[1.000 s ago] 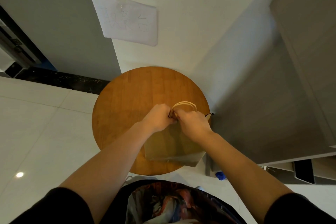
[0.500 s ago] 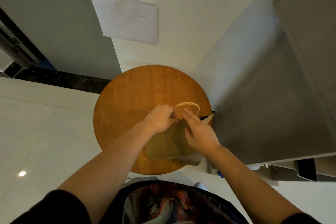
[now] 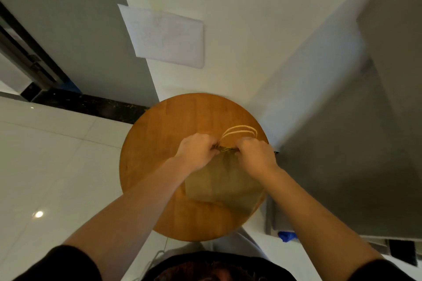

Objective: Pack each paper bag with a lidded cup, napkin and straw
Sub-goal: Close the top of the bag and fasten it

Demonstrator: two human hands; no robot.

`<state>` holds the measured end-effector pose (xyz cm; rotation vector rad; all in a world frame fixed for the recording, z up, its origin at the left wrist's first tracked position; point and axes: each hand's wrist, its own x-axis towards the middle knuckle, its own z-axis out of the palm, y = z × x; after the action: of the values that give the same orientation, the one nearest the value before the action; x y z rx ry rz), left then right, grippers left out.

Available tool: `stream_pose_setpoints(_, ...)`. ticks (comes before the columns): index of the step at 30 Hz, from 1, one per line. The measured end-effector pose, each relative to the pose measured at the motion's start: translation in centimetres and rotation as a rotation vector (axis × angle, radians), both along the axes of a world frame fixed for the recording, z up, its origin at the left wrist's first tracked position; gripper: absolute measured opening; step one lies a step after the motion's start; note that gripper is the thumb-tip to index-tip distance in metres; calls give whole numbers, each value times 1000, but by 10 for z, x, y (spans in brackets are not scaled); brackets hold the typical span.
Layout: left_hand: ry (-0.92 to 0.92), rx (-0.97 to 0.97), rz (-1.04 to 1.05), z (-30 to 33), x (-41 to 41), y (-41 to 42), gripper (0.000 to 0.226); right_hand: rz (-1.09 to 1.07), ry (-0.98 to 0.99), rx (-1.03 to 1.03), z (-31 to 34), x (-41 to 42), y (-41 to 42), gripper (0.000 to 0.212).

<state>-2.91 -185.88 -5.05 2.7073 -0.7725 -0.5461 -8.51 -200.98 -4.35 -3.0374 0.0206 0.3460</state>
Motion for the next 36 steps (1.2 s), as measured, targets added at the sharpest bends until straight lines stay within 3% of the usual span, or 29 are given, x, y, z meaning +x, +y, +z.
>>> stream_pose_setpoints(4,-70,-30,74,5,56,-6,22,5,-51,5,10,66,-19,17)
stream_pose_setpoints(19,-57,24,299,-25,251,-80,42,-28,-45,-11,-19,277,-85,21)
stream_pose_setpoints(25,-49,63,314,-33,265,-101,44,-55,-40,-13,-24,293,-88,27)
stream_pose_setpoints(31,-141,-5,264,-28,252,-106,54,-17,-71,132,-31,272,-89,52)
stream_pose_setpoints(36,-159,-174,250,-5,231,-110,43,-65,-186,261,-12,233,-81,34)
